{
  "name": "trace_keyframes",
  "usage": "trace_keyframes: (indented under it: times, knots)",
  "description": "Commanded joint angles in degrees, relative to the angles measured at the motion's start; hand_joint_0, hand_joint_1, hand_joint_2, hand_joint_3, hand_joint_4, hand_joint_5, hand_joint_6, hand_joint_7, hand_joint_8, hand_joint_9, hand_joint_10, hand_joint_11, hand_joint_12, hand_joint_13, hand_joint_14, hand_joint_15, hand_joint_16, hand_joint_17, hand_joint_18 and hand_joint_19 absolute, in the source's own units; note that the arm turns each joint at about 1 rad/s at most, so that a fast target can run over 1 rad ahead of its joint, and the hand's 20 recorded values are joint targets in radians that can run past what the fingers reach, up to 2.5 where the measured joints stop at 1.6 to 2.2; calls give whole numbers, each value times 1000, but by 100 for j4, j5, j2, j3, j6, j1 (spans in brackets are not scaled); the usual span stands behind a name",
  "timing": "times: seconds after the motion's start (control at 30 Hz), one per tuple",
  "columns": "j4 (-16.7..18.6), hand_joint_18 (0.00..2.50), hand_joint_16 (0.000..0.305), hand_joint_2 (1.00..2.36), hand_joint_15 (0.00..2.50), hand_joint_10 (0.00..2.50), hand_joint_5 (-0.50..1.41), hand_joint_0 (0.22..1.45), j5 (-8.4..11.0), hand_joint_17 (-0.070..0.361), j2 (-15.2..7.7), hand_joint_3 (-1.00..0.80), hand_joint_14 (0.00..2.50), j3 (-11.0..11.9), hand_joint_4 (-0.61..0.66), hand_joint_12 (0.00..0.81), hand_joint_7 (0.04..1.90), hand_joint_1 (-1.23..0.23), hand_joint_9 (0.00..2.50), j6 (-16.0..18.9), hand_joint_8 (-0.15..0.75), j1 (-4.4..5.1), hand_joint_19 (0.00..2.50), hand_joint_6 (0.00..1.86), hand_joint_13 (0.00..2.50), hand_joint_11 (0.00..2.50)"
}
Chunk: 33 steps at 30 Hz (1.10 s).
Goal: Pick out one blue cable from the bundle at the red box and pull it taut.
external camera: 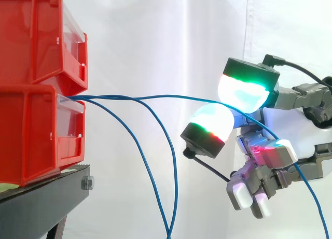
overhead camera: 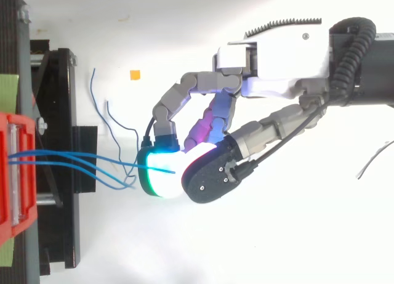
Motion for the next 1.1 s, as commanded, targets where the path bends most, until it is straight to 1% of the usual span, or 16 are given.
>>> trace_keyframes:
  times: [0.0, 0.17, 0.23, 0.3, 0.5, 0.63, 0.67, 0.77, 0.83, 0.93, 1.0, 1.07]
  knots:
    - [-7, 835, 50, 1014, 364, 21, -16, 583, -3, 113, 0, -231, 15, 0, -83, 348, 905, -611, 1370, -1, 291, -5, 579, 805, 888, 483]
    - [2, 860, 50, 1016, 371, 20, -12, 580, -30, 111, 0, -194, 14, 0, -122, 345, 915, -657, 1378, 8, 280, -5, 574, 801, 910, 486]
    - [2, 855, 48, 1017, 375, 21, -14, 582, -39, 109, 0, -191, 14, 0, -141, 342, 924, -664, 1336, 8, 276, -5, 578, 805, 911, 486]
    - [20, 847, 45, 1020, 402, 19, -32, 583, -39, 102, 0, -168, 16, 0, -160, 328, 890, -678, 1299, -1, 269, 12, 588, 844, 921, 510]
    - [64, 852, 45, 1022, 421, 22, -37, 579, -39, 101, 0, -149, 16, 0, -156, 326, 896, -702, 1299, 8, 272, 12, 593, 864, 939, 536]
    - [46, 874, 46, 1023, 424, 21, -36, 578, -39, 102, 0, -139, 16, 0, -159, 330, 863, -717, 1311, 8, 274, 4, 595, 874, 955, 548]
    - [64, 880, 46, 1021, 418, 22, -35, 578, -82, 103, 0, -138, 16, 0, -156, 335, 860, -725, 1315, 8, 270, 4, 592, 874, 959, 543]
    - [64, 892, 47, 1020, 421, 20, -35, 575, -82, 107, 0, -134, 16, 0, -147, 340, 855, -732, 1322, 8, 279, 4, 585, 874, 967, 537]
    - [73, 889, 48, 1019, 418, 22, -37, 574, -82, 107, 0, -152, 16, 0, -142, 339, 847, -732, 1321, -1, 279, 4, 584, 873, 967, 539]
    - [73, 840, 45, 1022, 432, 23, -47, 557, -82, 101, 0, -195, 17, 0, -122, 330, 857, -687, 1313, -1, 266, 4, 609, 872, 940, 558]
    - [64, 846, 45, 1017, 429, 23, -48, 551, -82, 102, 0, -294, 17, 0, -110, 333, 841, -653, 1315, -1, 268, 4, 616, 871, 937, 549]
    - [64, 847, 46, 1013, 429, 21, -48, 545, -82, 104, 0, -352, 18, 0, -103, 335, 837, -635, 1319, 8, 270, 4, 607, 870, 936, 551]
